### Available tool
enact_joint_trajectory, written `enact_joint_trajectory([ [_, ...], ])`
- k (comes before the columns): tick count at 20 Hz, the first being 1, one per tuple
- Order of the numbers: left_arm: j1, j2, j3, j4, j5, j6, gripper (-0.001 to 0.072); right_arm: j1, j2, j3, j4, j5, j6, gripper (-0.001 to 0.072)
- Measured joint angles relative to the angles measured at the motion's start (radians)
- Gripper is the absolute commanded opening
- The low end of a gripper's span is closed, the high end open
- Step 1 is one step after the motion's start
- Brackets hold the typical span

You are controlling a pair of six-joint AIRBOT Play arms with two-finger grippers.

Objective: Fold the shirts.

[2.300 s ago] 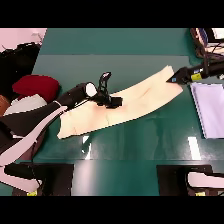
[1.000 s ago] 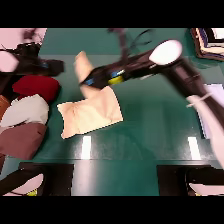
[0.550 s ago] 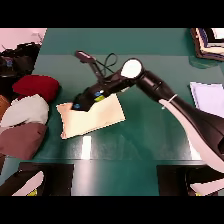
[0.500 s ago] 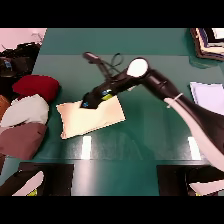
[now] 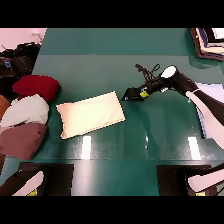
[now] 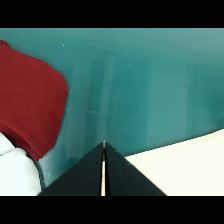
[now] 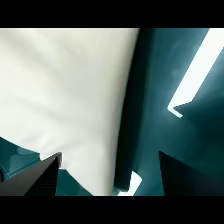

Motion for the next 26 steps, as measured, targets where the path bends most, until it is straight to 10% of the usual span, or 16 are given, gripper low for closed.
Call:
enact_joint_trajectory([
  [6, 0.0, -0.001, 0.0, -0.01, -0.001, 0.0, 0.0026, 0.075, -0.197, 0.133, 0.125, 0.068, 0.004, 0.0487],
  [10, -0.001, -0.001, 0.0, -0.024, -0.001, 0.0, 0.0026, 0.153, -0.263, 0.22, 0.135, 0.076, 0.002, 0.0022],
  [18, -0.167, -0.001, 0.0, -0.049, 0.029, 0.0, 0.0026, 0.076, -0.201, 0.379, 0.113, 0.088, -0.022, 0.002],
  [26, -0.331, -0.001, 0.0, -0.053, 0.107, -0.007, 0.0025, -0.449, 0.051, 0.399, -0.136, 0.055, 0.058, 0.002],
])
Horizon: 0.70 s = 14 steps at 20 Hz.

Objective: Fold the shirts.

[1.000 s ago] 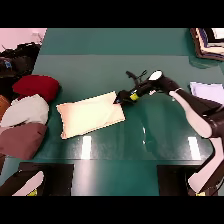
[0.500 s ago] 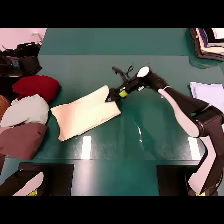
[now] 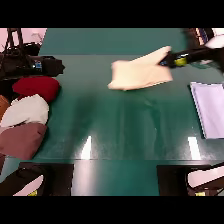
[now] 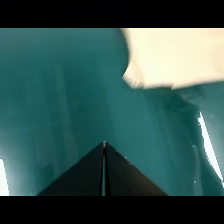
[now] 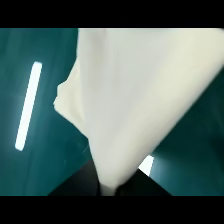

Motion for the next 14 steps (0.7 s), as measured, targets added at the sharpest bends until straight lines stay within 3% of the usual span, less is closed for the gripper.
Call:
enact_joint_trajectory([
  [6, -0.029, 0.0, 0.0, -0.018, 0.068, -0.003, 0.0026, -0.376, 0.048, 0.001, -0.035, -0.024, 0.051, 0.002],
  [14, -0.034, 0.0, 0.0, -0.025, 0.087, -0.005, 0.0026, -0.513, 0.092, 0.001, -0.013, -0.042, 0.063, 0.002],
])
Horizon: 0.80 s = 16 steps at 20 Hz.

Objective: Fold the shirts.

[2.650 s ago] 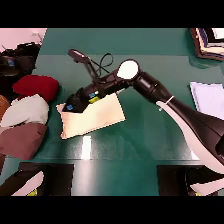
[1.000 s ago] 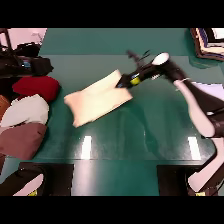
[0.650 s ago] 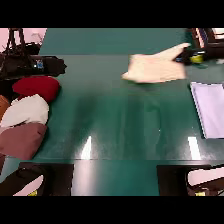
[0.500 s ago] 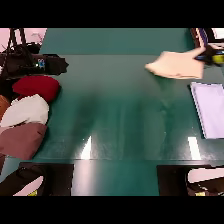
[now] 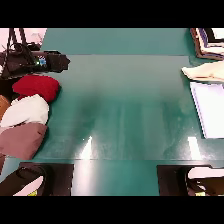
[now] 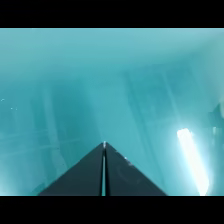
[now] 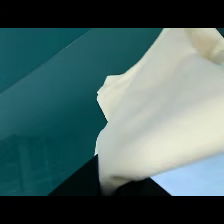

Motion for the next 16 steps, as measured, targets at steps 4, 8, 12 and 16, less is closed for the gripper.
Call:
enact_joint_trajectory([
  [4, 0.0, 0.0, 0.0, 0.0, -0.008, 0.001, 0.0026, -0.019, 0.079, 0.0, 0.01, 0.015, 0.001, 0.002],
  [8, 0.0, 0.0, 0.0, 0.0, -0.014, 0.001, 0.0026, -0.054, 0.148, 0.0, 0.01, 0.079, 0.006, 0.0019],
  [12, 0.0, 0.0, 0.0, 0.0, -0.014, 0.002, 0.0026, -0.079, 0.194, -0.003, -0.086, 0.183, 0.034, 0.002],
  [16, 0.0, 0.0, 0.0, 0.0, -0.023, 0.006, 0.0026, -0.086, 0.254, -0.097, -0.243, 0.258, 0.06, 0.0023],
])
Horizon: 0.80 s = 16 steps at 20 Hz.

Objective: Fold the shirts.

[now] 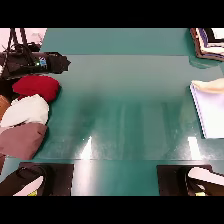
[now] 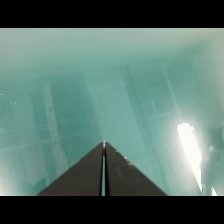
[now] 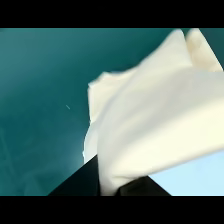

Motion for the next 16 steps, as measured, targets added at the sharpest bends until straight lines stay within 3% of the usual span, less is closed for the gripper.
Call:
enact_joint_trajectory([
  [1, 0.0, 0.0, 0.0, 0.0, -0.002, 0.002, 0.0026, -0.001, 0.02, -0.041, -0.047, 0.013, 0.006, 0.0071],
  [3, 0.0, 0.0, 0.0, 0.002, -0.014, 0.003, 0.0026, -0.003, 0.062, -0.129, -0.151, 0.047, 0.025, 0.0521],
  [4, 0.0, 0.0, 0.0, 0.003, -0.018, 0.004, 0.0026, -0.006, 0.084, -0.173, -0.201, 0.061, 0.035, 0.0632],
  [10, 0.0, 0.0, 0.0, 0.006, -0.035, 0.006, 0.0026, -0.067, 0.206, -0.373, -0.362, 0.12, 0.107, 0.0631],
  [16, 0.0, 0.0, 0.0, 0.004, -0.037, 0.006, 0.0026, 0.022, 0.284, -0.414, -0.123, 0.051, 0.132, 0.0611],
])
